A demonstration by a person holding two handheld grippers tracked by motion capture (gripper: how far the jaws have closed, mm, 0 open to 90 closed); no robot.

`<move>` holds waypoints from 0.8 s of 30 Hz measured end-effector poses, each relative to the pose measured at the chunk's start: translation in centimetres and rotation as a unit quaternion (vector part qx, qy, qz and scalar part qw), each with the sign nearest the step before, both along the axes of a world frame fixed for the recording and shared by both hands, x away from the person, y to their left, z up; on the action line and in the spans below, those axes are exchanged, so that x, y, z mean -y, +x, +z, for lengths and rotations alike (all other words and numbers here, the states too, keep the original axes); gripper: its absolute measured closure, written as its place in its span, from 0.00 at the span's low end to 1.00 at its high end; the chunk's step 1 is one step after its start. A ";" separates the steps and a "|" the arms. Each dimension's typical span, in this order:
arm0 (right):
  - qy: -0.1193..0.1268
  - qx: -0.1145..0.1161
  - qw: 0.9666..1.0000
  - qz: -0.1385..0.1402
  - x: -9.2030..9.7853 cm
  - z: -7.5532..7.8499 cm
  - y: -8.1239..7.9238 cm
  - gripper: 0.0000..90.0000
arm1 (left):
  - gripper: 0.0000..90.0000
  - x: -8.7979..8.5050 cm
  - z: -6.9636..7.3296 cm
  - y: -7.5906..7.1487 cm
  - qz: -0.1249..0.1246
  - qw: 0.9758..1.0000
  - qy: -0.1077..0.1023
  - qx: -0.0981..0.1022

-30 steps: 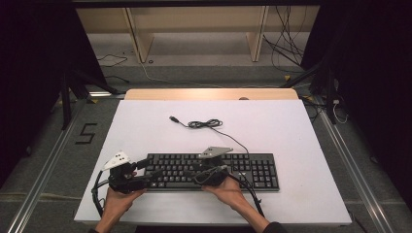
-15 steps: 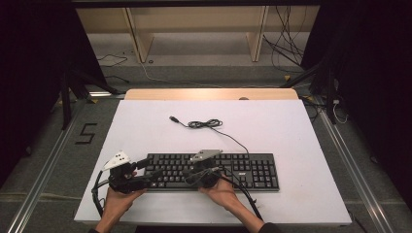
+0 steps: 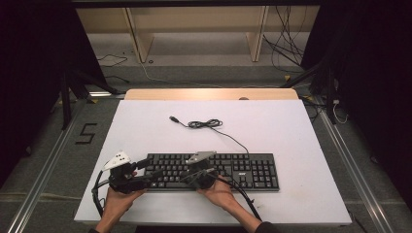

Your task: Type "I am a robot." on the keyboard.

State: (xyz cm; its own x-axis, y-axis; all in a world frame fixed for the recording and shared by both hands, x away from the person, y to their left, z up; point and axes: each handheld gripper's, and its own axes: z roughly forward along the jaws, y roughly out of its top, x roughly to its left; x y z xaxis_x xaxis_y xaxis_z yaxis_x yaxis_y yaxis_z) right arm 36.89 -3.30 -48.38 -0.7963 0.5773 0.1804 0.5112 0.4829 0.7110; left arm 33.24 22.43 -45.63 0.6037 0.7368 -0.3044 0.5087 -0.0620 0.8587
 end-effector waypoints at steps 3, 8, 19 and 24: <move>0.005 0.005 1.000 -0.001 0.0 -0.1 -0.1 1.00 | 0.28 0.0 0.0 0.0 0.000 1.000 0.001 0.000; 0.012 -0.004 1.000 -0.005 0.2 0.1 -0.1 1.00 | 0.28 0.0 0.0 0.0 0.000 1.000 0.001 0.001; 0.055 0.014 0.997 -0.060 4.4 2.6 1.8 0.61 | 0.28 -0.1 0.0 0.0 -0.001 1.000 0.001 0.003; 0.060 0.019 0.996 -0.066 5.3 3.0 1.9 0.49 | 0.28 0.0 -0.1 0.0 -0.001 1.000 0.000 0.003</move>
